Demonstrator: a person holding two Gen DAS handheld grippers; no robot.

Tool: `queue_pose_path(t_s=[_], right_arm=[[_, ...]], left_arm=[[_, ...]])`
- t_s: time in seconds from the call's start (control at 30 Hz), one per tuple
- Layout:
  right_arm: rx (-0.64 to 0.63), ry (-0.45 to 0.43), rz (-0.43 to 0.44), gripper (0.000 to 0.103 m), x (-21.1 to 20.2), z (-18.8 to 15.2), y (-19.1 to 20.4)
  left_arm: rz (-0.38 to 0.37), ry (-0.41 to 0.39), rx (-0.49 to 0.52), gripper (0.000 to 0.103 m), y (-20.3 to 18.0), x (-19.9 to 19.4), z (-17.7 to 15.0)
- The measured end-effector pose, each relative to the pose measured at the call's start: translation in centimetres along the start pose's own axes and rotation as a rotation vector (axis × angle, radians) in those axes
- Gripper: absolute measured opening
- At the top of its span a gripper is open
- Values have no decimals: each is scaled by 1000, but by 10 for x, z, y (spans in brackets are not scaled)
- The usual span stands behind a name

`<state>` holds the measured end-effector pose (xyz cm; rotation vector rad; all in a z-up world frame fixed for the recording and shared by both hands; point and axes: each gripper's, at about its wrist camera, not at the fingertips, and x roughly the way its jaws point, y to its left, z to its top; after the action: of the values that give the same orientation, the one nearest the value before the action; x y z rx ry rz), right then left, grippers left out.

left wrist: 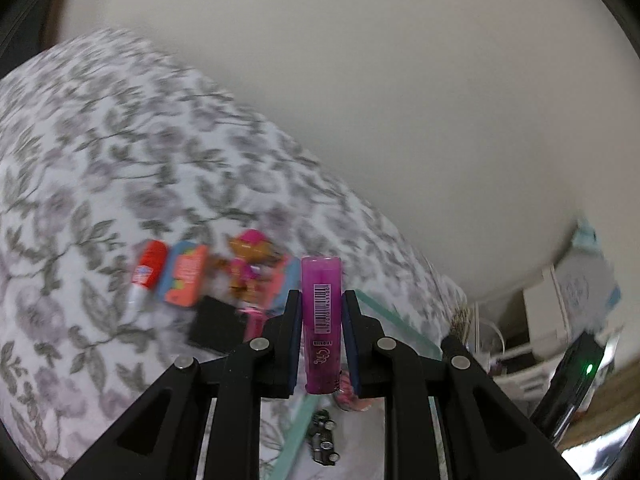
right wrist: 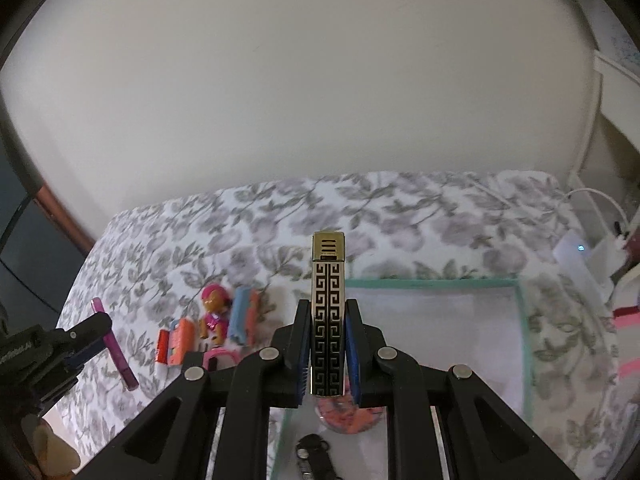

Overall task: Organize rigid objects
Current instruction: 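Carry the pink tube and gold bar into the tray and open both tools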

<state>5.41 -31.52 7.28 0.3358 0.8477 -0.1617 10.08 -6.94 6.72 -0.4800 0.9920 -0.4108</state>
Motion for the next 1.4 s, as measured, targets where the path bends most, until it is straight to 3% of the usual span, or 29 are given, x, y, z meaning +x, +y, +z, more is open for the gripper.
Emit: queue_pose_path(t_s=[0.3,0.63,0.87,0.93,1.4], right_arm=[[54,-16,-66,16,-9,3,-39],[115,10,-141,17,0,0,-84],[156,70,-152,17,27,-11,-105],[181,83,-142,17,34,-14,-110],[184,192,-165,17,70,-34,-113]], left_arm=[[-29,82,185,20,-71,52,-30],[-74,158,286,20,-118,124,-61],[-63,203,338,20,-112,160,-85],[-58,230,313,20,-106,168,-88],[-36,253,297,20,-95,177,-88]])
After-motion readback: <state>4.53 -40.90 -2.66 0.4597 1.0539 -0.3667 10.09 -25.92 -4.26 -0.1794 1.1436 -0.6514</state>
